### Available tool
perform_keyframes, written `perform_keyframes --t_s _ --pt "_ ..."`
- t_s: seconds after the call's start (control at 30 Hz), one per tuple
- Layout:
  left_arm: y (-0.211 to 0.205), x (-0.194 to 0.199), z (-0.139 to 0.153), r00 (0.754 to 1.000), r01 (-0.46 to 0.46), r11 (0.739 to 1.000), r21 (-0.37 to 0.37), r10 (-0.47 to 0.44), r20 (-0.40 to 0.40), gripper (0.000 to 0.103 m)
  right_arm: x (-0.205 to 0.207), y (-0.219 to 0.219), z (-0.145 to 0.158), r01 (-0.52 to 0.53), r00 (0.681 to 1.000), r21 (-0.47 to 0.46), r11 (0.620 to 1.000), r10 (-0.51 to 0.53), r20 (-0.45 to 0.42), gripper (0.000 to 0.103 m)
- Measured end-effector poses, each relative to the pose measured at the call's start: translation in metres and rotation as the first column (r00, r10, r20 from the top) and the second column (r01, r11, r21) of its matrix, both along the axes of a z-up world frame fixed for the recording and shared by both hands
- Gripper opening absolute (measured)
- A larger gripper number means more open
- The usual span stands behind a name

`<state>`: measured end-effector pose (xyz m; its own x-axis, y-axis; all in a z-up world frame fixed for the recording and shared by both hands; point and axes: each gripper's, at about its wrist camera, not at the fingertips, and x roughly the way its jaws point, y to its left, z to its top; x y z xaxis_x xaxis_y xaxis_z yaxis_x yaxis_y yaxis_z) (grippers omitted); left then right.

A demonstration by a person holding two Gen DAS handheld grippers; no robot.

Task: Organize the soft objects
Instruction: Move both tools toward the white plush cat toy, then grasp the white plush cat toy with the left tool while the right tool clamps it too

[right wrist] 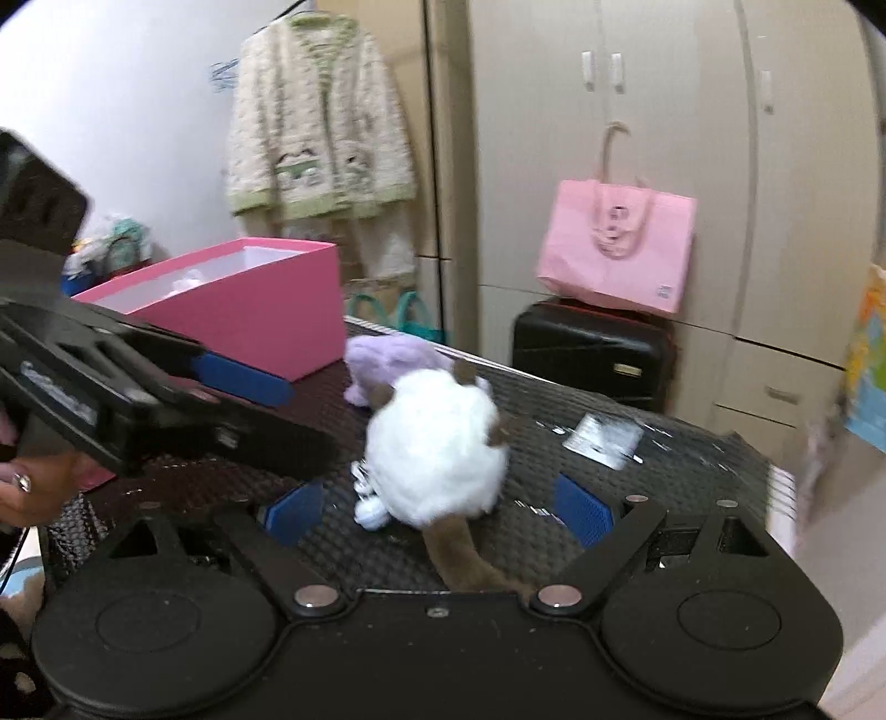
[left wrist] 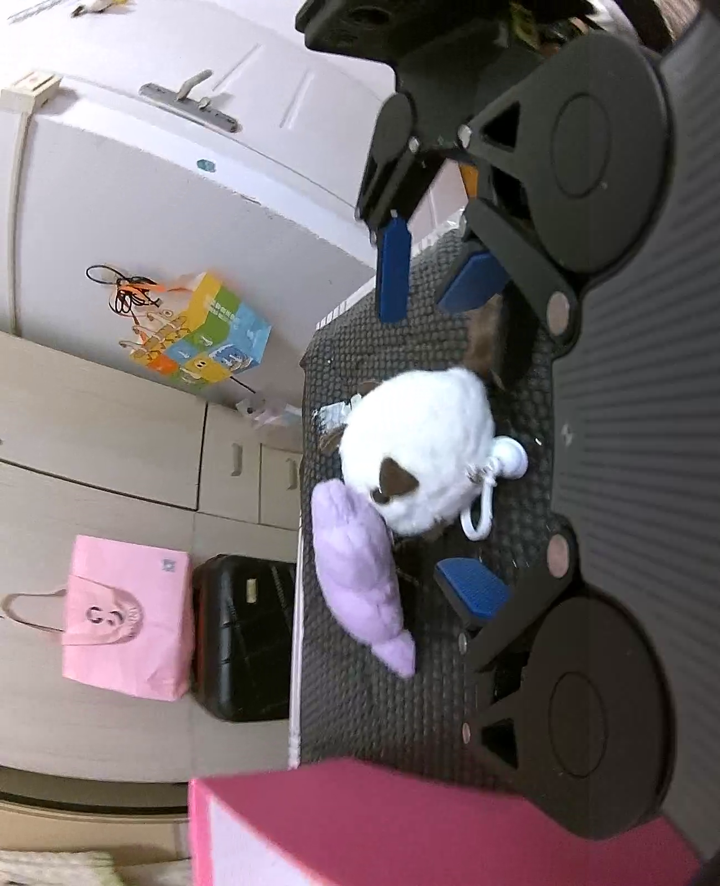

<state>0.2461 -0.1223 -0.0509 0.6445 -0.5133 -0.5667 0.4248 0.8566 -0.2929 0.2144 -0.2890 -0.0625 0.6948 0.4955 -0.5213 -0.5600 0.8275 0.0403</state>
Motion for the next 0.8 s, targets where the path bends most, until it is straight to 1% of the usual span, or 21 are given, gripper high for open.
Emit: perform_keyframes --t_s 0.03,0.17,0.27,0.33,0.37,0.4,0.43,0.47,0.5,0.57,0.67,0.8 --pt "-0.002 0.004 -0.002 1.000 -0.013 1.000 -0.004 0.013 -0.011 0.095 0.006 0.003 -0.001 -0.006 1.000 -0.006 1.000 0.006 -0.010 0.093" --pt "-0.007 0.015 -0.009 0.998 -0.057 0.998 -0.025 0.057 -0.016 0.095 0.025 0.012 -0.009 -0.025 0.999 -0.066 0.998 0.022 -0.040 0.093" --pt "-0.008 0.023 -0.016 0.996 -0.074 0.996 -0.050 0.071 -0.053 0.092 0.033 0.019 -0.015 -0.056 0.997 -0.091 0.994 0.051 -0.049 0.093" --pt "-0.008 0.027 -0.021 0.993 -0.099 0.993 -0.067 0.094 -0.070 0.088 0.039 0.021 -0.020 -0.062 0.996 -0.091 0.994 0.055 -0.071 0.092" --pt "-0.007 0.029 -0.023 0.992 -0.109 0.992 -0.068 0.104 -0.075 0.084 0.041 0.022 -0.021 -0.059 0.995 -0.085 0.995 0.051 -0.085 0.090" --pt "-0.007 0.030 -0.025 0.991 -0.113 0.991 -0.068 0.108 -0.082 0.078 0.042 0.022 -0.023 -0.053 0.994 -0.080 0.995 0.045 -0.095 0.084" --pt "-0.008 0.031 -0.027 0.991 -0.109 0.991 -0.071 0.103 -0.091 0.075 0.042 0.021 -0.024 -0.040 0.994 -0.077 0.996 0.032 -0.103 0.079" --pt "-0.008 0.032 -0.029 0.991 -0.097 0.992 -0.084 0.088 -0.101 0.068 0.042 0.021 -0.023 -0.030 0.994 -0.066 0.997 0.023 -0.107 0.073" --pt "-0.008 0.033 -0.029 0.991 -0.090 0.992 -0.091 0.080 -0.108 0.065 0.040 0.019 -0.022 -0.017 0.994 -0.047 0.999 0.011 -0.113 0.072" --pt "-0.008 0.028 -0.026 0.993 -0.070 0.993 -0.096 0.061 -0.099 0.059 0.036 0.015 -0.020 -0.006 0.994 -0.031 0.999 0.002 -0.112 0.068" --pt "-0.012 0.019 -0.023 0.997 -0.034 0.996 -0.078 0.028 -0.069 0.058 0.027 0.012 -0.016 0.010 0.995 -0.021 1.000 -0.012 -0.103 0.066" --pt "-0.012 0.009 -0.019 0.998 -0.009 0.997 -0.080 0.003 -0.064 0.058 0.012 0.013 -0.013 0.037 0.995 -0.020 0.999 -0.039 -0.092 0.066"
